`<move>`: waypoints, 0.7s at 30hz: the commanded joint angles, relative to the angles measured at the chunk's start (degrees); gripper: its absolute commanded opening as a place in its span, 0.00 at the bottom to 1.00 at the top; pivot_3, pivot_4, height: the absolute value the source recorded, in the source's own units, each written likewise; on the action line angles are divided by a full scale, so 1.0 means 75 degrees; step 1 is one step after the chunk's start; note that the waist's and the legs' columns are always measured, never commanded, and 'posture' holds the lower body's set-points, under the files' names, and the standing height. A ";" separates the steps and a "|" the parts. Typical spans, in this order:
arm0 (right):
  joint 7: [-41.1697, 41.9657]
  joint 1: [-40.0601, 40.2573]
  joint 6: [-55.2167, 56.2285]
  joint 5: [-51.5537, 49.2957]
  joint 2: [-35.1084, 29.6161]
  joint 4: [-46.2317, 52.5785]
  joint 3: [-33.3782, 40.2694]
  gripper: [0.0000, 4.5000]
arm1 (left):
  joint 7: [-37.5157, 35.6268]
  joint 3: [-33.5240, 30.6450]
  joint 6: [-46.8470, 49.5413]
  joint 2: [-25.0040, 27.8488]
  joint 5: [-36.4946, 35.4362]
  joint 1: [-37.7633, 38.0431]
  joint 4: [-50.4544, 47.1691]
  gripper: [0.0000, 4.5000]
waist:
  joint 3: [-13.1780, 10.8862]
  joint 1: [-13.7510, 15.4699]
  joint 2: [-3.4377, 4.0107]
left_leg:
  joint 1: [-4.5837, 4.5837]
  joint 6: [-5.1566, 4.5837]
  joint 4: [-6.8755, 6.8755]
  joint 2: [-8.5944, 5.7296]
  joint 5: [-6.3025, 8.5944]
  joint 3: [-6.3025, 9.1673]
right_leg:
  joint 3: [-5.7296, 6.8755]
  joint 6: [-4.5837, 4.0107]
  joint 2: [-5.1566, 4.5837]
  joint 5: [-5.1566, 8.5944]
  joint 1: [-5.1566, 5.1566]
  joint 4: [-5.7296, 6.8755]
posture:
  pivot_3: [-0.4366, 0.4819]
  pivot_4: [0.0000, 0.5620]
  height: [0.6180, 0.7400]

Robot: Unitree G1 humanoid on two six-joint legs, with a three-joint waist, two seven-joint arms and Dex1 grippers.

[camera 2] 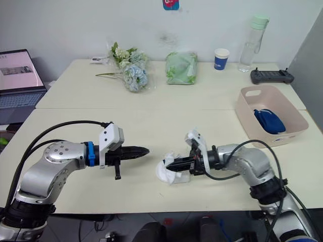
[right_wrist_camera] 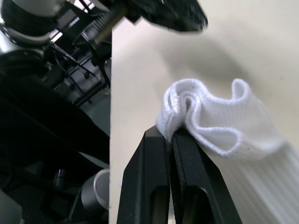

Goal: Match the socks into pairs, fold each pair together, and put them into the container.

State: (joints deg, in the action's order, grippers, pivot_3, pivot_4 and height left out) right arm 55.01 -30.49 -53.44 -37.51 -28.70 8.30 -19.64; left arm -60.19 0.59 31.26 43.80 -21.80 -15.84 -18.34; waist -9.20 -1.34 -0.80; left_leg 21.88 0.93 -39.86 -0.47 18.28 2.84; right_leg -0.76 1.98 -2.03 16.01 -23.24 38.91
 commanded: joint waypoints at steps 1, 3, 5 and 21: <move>0.0252 -0.0144 0.0311 0.0184 -0.0035 0.0015 0.0098 0.12 | 0.0167 -0.0204 0.0136 0.0057 -0.0259 0.0059 -0.0552 0.00 | 0.0000 -0.0009 0.0000 | 0.0000 0.0000 0.0000 -0.0001 0.0000 -0.0002 | -0.0003 0.0000 -0.0002 0.0000 -0.0002 0.0000 | 0.48 0.27 1.00; 0.0284 -0.0143 0.0213 0.0105 -0.0065 0.0094 0.0246 0.24 | 0.0199 -0.0253 0.0198 0.0095 -0.0345 0.0066 -0.0625 0.00 | 0.0000 -0.0017 0.0000 | -0.0001 0.0000 0.0001 0.0001 0.0000 0.0000 | -0.0001 0.0000 -0.0001 0.0000 -0.0002 0.0001 | 0.48 0.27 1.00; 0.0239 -0.0140 -0.0032 -0.0137 -0.0080 0.0276 0.0520 0.40 | 0.0151 -0.0280 0.0212 0.0166 -0.0407 0.0023 -0.0648 0.00 | 0.0000 -0.0021 0.0000 | -0.0003 0.0000 0.0002 0.0002 0.0000 0.0001 | -0.0001 0.0000 -0.0001 0.0000 -0.0003 0.0004 | 0.48 0.27 1.00; -0.0935 0.0680 -0.0803 0.0064 -0.1027 0.1016 0.1541 0.94 | 0.0158 0.1095 -0.1167 0.0173 0.0658 0.0565 -0.0170 0.00 | -0.0001 -0.0017 0.0002 | -0.0003 0.0000 0.0014 0.0004 0.0000 -0.0004 | -0.0007 -0.0001 0.0000 0.0000 -0.0006 0.0002 | 0.48 0.27 1.00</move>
State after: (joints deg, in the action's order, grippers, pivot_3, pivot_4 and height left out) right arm 48.46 -25.49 -58.95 -36.93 -35.98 13.03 -9.12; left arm -60.42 9.04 27.02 45.51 -19.70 -11.55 -21.39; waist -9.21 -1.46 -0.78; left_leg 21.83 0.93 -39.76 -0.44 18.28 2.82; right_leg -0.81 1.97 -2.03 16.01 -23.28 38.95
